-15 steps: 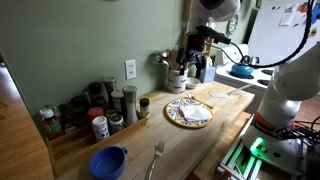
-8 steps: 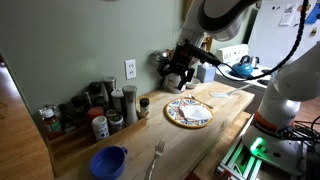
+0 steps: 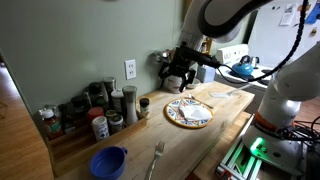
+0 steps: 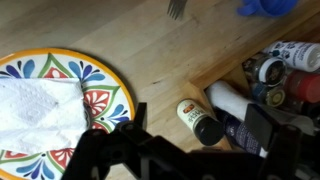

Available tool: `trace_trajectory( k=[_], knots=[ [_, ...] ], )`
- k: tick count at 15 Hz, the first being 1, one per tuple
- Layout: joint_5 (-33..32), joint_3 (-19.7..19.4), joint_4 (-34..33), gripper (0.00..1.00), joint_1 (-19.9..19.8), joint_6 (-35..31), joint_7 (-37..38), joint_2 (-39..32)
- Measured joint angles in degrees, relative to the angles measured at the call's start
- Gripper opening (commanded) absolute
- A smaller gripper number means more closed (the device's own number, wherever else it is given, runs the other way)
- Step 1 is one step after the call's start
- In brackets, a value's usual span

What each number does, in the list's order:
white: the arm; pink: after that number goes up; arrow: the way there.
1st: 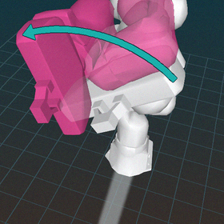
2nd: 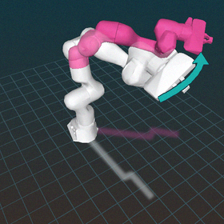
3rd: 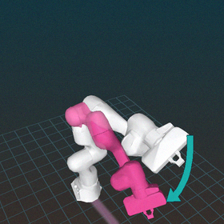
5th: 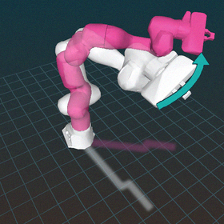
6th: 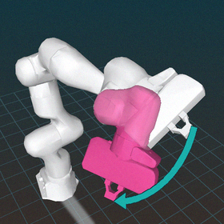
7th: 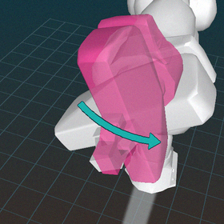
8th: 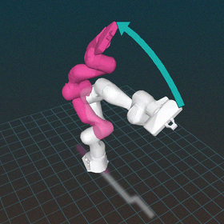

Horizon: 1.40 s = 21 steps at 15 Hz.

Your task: Pick up the silver fork and place it to the right of the silver spoon on the table

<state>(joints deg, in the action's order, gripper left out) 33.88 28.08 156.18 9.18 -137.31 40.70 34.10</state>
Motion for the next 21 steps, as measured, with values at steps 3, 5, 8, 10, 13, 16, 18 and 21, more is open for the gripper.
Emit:
trace_trajectory(
  k=[3,5,8,10,13,16,18,21],
  knots=[
    [-2.1,7.8,0.0,1.0,-2.3,0.3,12.8,-1.2],
    [-2.4,12.8,-0.2,1.0,-3.0,1.3,21.4,-2.6],
    [-2.4,15.6,-0.8,1.0,-0.9,1.4,34.0,-6.2],
    [-2.1,16.1,-1.8,1.0,0.9,1.0,41.1,-9.7],
    [-1.5,16.1,-4.3,1.0,3.7,-3.1,45.7,-16.3],
    [-2.2,16.1,-6.5,1.0,5.2,-8.2,45.7,-22.2],
    [-2.3,15.9,-7.1,1.0,5.2,-8.7,45.6,-23.7],
    [-2.8,14.7,-7.3,1.0,6.1,-8.7,45.7,-24.0]
  ],
)
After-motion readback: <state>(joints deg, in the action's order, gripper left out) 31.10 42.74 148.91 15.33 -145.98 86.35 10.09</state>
